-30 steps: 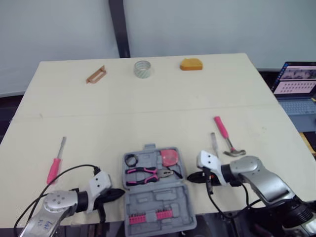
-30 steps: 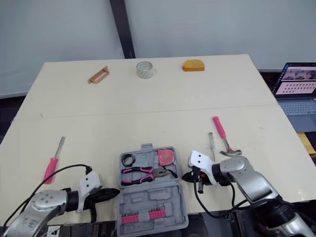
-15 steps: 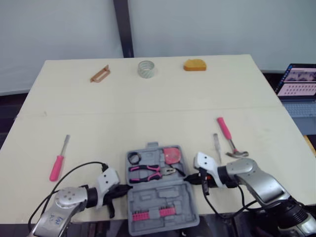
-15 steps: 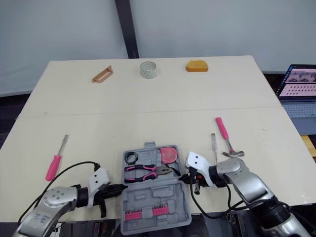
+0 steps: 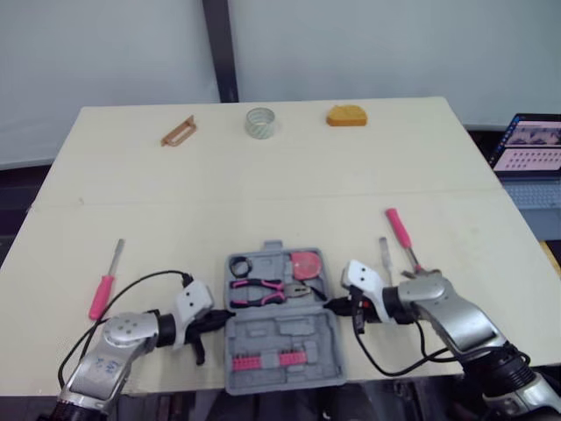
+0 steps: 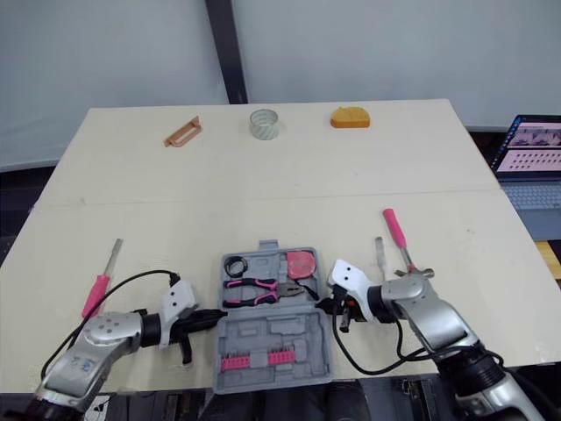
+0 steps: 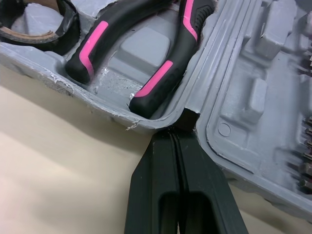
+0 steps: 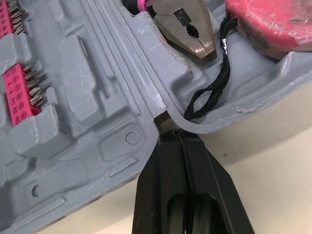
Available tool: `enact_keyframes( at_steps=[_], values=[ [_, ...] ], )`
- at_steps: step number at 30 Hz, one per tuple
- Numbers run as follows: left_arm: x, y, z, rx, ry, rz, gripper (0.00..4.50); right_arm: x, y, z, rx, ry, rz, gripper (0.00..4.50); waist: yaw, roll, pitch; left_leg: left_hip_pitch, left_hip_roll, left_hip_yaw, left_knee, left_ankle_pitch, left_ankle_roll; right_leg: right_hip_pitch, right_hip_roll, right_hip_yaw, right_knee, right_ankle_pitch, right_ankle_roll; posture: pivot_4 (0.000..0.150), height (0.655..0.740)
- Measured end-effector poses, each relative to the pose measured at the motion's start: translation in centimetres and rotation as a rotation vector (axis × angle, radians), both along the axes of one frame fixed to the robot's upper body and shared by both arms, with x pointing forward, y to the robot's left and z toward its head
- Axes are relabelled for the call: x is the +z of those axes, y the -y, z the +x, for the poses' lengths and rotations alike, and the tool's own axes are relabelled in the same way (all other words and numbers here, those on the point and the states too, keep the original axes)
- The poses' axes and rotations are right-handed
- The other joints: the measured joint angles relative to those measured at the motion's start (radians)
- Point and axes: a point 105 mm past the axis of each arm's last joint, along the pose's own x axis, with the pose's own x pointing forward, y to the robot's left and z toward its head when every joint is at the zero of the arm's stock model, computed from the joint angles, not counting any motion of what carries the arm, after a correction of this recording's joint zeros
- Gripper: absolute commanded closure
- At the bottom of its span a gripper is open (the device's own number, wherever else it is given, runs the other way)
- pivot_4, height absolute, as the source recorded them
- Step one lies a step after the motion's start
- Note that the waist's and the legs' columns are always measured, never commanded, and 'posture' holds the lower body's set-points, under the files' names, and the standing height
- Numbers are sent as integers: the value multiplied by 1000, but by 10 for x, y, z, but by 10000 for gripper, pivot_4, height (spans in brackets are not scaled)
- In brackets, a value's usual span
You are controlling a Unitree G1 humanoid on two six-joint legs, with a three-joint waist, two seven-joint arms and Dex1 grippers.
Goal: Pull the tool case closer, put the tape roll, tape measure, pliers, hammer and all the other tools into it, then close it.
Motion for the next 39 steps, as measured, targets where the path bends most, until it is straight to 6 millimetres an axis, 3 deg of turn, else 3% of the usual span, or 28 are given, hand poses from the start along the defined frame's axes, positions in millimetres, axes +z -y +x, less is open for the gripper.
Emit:
enact_keyframes(
  at_steps=[20,39],
  values=[
    [6,-2,24,19,75,17,44395,5,-3,24,-75,48,31,45000,-1,0,0,0,0,0,0,0,0,0,0,0,0,0,0,1500,7400],
    [7,0,30,19,102,24,44395,6,-2,27,-91,61,31,45000,-1,0,0,0,0,0,0,0,0,0,0,0,0,0,0,1500,7400]
  ],
)
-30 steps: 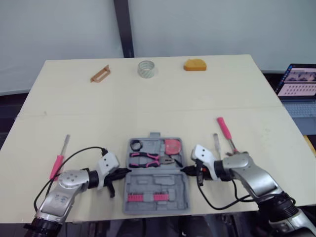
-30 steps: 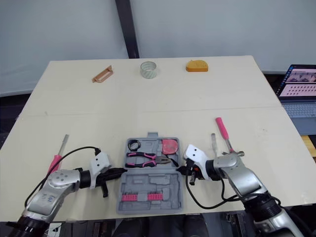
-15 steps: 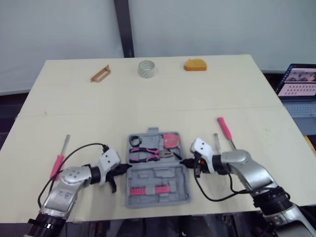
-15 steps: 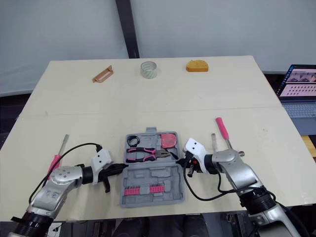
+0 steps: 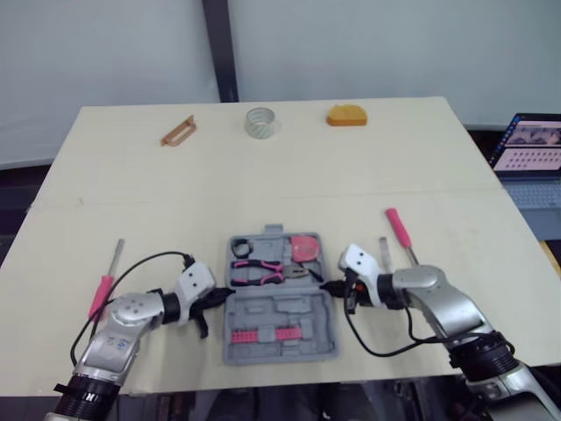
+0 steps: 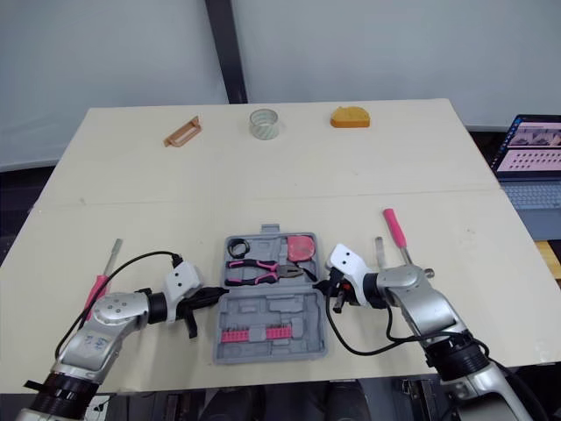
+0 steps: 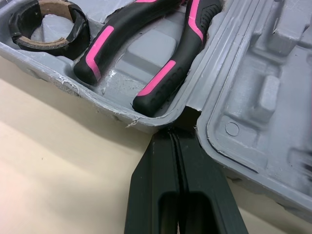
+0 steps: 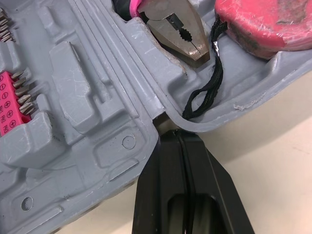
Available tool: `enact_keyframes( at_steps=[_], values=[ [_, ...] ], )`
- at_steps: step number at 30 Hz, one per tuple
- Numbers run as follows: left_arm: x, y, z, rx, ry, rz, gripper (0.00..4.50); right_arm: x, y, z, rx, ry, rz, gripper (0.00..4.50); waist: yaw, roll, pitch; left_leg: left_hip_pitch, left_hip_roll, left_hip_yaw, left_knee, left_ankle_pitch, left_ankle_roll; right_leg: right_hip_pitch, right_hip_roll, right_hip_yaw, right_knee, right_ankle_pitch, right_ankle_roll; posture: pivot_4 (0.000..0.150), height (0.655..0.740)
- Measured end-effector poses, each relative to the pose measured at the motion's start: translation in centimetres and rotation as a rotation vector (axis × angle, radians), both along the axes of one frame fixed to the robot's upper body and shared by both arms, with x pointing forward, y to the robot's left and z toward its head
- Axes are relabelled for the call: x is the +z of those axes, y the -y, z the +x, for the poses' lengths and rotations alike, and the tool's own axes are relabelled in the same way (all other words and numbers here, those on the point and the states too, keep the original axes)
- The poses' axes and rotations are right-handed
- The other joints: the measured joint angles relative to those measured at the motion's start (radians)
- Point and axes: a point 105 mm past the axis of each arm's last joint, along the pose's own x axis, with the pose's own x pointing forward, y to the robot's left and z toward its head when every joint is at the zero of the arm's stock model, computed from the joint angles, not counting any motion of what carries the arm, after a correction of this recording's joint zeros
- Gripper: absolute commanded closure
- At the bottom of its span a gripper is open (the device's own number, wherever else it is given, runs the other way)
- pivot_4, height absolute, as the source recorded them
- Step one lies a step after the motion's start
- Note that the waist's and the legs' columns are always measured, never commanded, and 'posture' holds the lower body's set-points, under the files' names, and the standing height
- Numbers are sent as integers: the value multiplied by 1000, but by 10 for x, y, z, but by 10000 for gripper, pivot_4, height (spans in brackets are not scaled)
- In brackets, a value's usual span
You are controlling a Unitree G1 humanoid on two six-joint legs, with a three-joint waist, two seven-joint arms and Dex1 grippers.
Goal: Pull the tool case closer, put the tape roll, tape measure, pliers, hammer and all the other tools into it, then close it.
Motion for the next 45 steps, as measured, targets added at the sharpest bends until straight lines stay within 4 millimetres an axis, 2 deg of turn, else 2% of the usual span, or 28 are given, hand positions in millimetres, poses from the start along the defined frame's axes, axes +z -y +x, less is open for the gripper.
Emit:
enact_keyframes(
  at_steps=[36,45],
  values=[
    [-1,5,-2,10,0,-6,44395,0,3,-2,-10,-8,-6,45000,0,0,0,0,0,0,0,0,0,0,0,0,-1,0,0,1500,7400],
    [0,1,-2,6,12,12,44395,-5,11,-9,1,-19,-20,45000,-2,0,0,0,0,0,0,0,0,0,0,0,-1,0,0,1500,7400]
  ],
)
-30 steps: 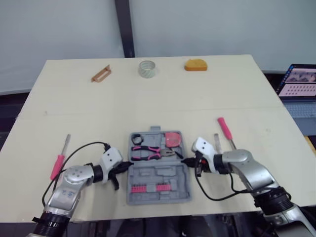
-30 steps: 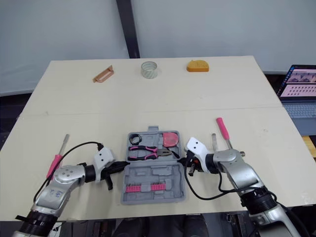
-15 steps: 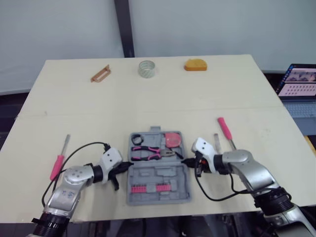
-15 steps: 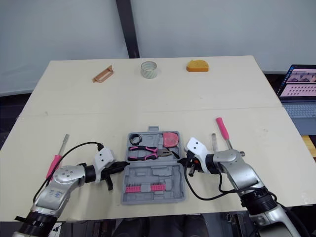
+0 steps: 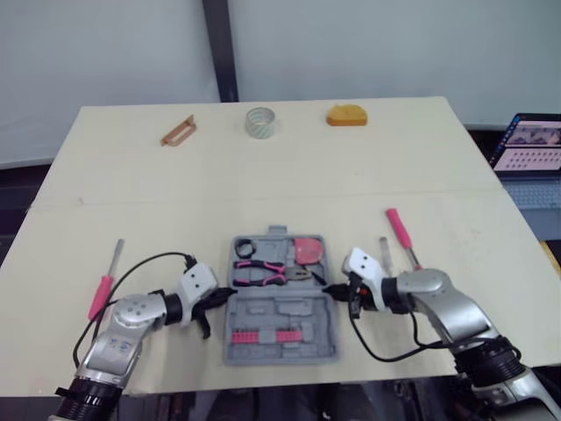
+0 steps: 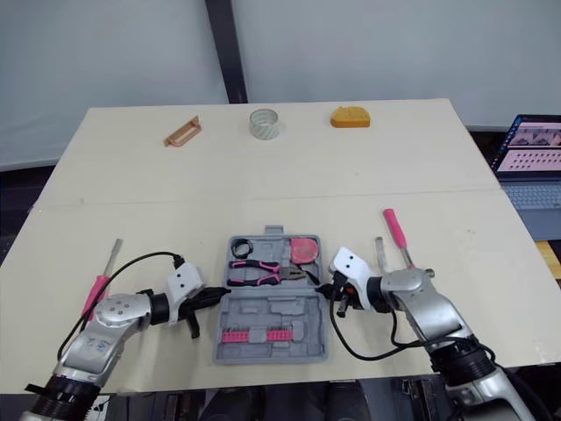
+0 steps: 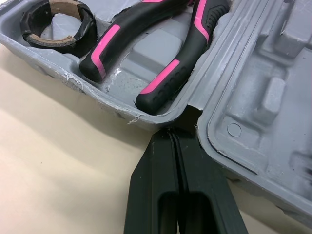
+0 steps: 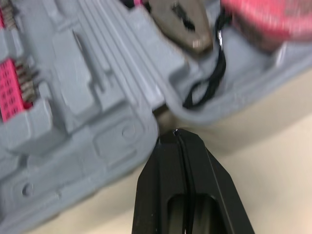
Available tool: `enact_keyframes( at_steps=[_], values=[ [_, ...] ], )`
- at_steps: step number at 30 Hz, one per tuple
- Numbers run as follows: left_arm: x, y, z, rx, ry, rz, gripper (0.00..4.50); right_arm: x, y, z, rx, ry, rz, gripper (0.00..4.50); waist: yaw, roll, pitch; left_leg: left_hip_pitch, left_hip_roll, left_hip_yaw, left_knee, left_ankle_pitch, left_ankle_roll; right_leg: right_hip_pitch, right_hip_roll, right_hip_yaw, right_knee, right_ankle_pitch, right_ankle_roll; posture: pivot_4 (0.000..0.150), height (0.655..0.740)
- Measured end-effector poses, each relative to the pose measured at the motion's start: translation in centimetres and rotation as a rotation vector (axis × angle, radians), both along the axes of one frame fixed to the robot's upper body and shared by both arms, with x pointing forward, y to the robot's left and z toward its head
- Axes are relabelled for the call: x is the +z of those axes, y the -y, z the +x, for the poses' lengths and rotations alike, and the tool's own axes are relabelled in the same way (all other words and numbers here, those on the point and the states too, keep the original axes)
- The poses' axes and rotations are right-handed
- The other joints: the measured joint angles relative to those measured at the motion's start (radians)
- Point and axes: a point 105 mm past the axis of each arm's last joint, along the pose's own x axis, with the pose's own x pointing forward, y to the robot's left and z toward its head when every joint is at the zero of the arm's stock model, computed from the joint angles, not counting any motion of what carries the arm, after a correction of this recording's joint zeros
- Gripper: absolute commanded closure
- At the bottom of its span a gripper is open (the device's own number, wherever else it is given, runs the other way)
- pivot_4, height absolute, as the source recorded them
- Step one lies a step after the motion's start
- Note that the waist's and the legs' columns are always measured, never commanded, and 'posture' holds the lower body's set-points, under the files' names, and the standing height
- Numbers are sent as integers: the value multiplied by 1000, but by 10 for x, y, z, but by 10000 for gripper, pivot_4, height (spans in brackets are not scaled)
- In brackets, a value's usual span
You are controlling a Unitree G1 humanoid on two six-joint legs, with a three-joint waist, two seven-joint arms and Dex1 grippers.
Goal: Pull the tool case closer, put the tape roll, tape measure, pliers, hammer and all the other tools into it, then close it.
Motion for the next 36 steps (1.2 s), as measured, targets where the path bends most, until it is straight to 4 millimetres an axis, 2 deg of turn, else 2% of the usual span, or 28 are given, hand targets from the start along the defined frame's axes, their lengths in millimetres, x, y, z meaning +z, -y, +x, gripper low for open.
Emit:
enact_keyframes(
  at_steps=[15,24,36],
  values=[
    [-1,-9,-2,21,-3,1,44395,1,1,5,-4,19,8,45000,-4,0,0,0,0,0,-1,0,0,0,0,0,0,0,0,1500,7400],
    [0,-6,-2,21,-6,-8,44395,7,-11,10,3,32,39,45000,-4,0,0,0,0,0,-1,0,0,0,0,0,0,0,0,1500,7400],
    [0,-4,-2,21,-10,-14,44395,6,-10,10,0,27,37,45000,-3,0,0,0,0,0,-1,0,0,0,0,0,0,0,0,1500,7400]
  ],
)
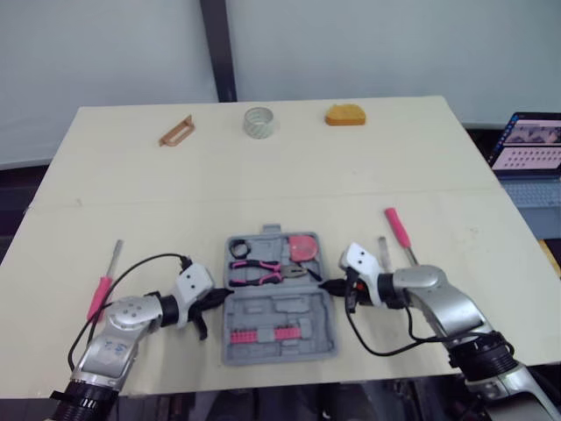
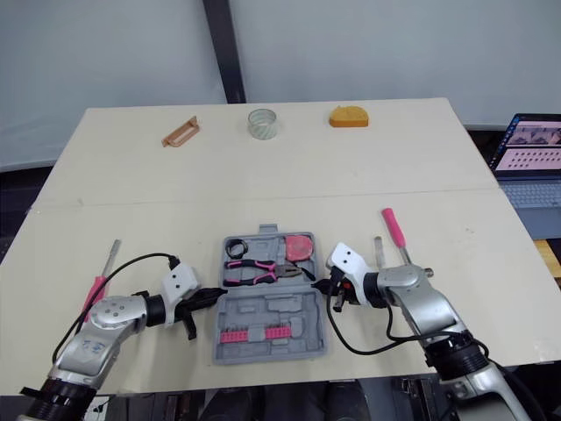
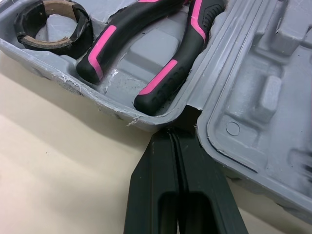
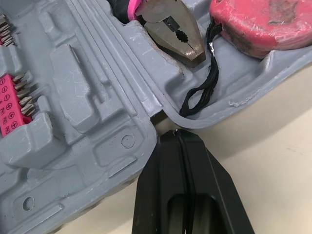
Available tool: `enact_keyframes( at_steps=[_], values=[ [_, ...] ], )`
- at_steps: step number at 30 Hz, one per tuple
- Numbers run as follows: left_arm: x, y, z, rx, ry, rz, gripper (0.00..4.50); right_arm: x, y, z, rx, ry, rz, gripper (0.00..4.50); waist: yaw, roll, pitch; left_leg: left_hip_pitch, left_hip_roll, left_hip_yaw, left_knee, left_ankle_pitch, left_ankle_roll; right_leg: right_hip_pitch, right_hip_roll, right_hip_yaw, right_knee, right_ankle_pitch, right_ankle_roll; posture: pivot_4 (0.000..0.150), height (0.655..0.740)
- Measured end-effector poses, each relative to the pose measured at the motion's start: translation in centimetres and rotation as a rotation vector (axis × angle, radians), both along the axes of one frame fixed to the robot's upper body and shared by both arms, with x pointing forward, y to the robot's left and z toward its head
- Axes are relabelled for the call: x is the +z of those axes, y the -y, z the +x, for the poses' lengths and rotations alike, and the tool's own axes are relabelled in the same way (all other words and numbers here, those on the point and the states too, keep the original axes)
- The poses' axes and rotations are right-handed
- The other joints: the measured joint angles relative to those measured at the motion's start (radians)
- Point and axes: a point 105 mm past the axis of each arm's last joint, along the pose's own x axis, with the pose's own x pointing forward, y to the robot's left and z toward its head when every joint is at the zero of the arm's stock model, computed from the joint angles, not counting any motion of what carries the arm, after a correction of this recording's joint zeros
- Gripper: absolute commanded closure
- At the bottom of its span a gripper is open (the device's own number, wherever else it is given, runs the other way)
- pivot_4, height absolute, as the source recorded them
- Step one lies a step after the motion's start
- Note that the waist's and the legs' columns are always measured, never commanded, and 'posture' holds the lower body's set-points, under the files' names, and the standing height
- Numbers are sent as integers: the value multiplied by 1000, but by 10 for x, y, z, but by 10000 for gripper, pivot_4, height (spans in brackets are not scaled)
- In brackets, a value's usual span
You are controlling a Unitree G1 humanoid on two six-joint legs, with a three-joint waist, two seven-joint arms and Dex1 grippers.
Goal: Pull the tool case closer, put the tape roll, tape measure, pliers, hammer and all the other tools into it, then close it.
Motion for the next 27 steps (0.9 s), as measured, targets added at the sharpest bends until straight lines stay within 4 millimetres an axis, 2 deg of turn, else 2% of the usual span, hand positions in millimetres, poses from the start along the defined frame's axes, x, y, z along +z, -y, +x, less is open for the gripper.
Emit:
enact_keyframes(
  at_steps=[27],
  values=[
    [0,1,0,1,-3,-1,44395,-1,-1,-5,1,-13,-3,45000,2,0,0,0,0,0,0,0,0,0,0,0,0,0,0,1500,7400]
  ],
)
